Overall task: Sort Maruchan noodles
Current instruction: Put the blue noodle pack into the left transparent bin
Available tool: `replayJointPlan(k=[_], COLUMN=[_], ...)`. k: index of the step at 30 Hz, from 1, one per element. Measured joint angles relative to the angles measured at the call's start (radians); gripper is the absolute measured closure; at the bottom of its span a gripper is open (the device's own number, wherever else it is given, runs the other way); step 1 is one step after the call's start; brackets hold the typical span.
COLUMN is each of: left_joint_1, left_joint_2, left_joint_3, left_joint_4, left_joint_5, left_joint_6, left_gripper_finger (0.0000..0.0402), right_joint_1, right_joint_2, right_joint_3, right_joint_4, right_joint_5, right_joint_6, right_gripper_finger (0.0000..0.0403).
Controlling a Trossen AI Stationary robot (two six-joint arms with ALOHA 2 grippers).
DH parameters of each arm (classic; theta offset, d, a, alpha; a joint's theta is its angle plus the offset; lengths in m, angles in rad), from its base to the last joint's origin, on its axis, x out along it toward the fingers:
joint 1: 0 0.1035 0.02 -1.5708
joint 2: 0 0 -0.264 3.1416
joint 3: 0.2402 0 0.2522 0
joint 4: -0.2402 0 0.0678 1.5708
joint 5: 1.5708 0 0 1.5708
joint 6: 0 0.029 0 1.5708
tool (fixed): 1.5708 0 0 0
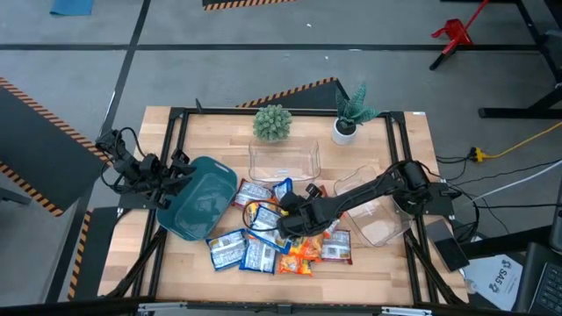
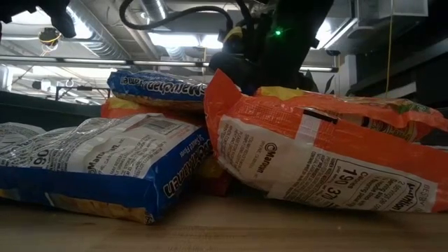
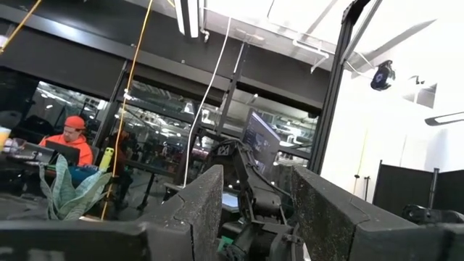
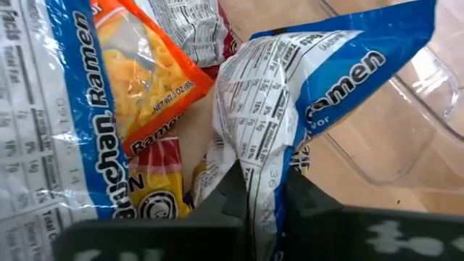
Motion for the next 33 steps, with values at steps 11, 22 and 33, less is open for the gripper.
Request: replayJointPlan(k=[11, 22, 33], left_joint_1=[0.0, 0.0, 0.0], left_joint_2=[0.0, 0.0, 0.0], left_joint_3=[0.0, 0.0, 0.0], left_joint_4=[-0.028, -0.029, -0.029], left_joint_5=[-0.086, -0.126, -0.126], left_joint_6=[0.0, 0.0, 0.0], left_gripper_finger=[0.0244, 0.0244, 0.0244], right_joint_1=[0.001, -0.13, -0.262], right_joint_2=[-0.002, 0.0, 0.012], right_joint_3=[0.32, 0.464, 0.315], right_joint_4=[-0.335, -0.297, 0.042], right_joint_5=[0.091, 0.206, 0.023], right_joint_6=[0.0, -0.015, -0.093], right_gripper_finger=[0.0387, 0.0387, 0.0387])
